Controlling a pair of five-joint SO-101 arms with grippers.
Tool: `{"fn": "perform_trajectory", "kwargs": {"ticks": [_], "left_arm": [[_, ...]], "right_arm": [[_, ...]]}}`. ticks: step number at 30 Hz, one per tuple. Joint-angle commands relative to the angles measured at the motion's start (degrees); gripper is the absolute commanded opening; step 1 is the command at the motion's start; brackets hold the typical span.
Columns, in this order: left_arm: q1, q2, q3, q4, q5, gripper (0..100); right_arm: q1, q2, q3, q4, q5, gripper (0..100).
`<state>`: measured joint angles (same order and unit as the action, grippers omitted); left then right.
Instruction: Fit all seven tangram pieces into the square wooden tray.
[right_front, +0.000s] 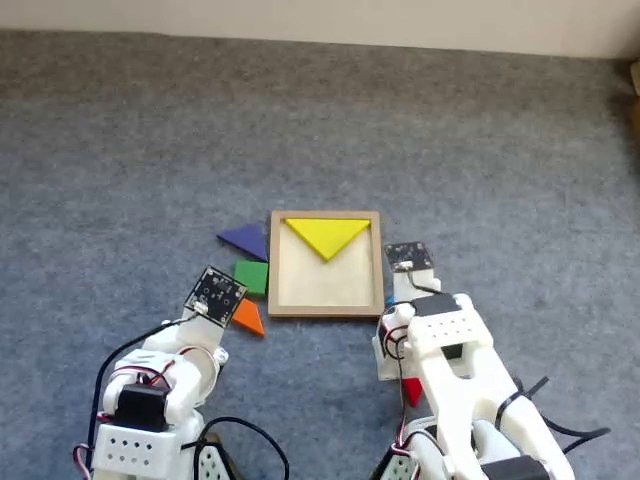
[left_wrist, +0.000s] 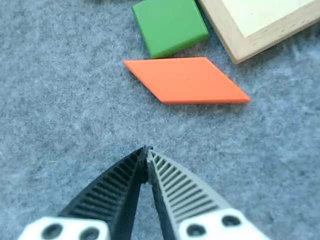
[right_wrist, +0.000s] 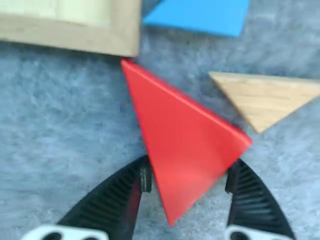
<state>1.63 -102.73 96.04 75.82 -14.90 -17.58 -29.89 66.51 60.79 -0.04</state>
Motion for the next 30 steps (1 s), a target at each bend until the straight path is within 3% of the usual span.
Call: {"fn": "perform_trajectory", "kwargs": {"ticks": [1, 15, 20, 30], "left_arm": [[-0.3, -1.5, 1.1, 0.2, -0.4, 0], [-0.3, -1.5, 1.1, 0.2, -0.4, 0], [-0.3, -1.5, 1.1, 0.2, -0.4, 0], [-0.3, -1.5, 1.1, 0.2, -0.4, 0]], "right_arm": [[-2.3, -2.9, -1.5, 2.1, -0.4, 22.0], [-2.4, -5.0, -5.2, 5.1, -0.1, 21.0], [-2.3, -4.9, -4.8, 2.2, -0.3, 31.3], [-2.2, 6.1, -9.3, 0.9, 0.1, 31.9]]}}
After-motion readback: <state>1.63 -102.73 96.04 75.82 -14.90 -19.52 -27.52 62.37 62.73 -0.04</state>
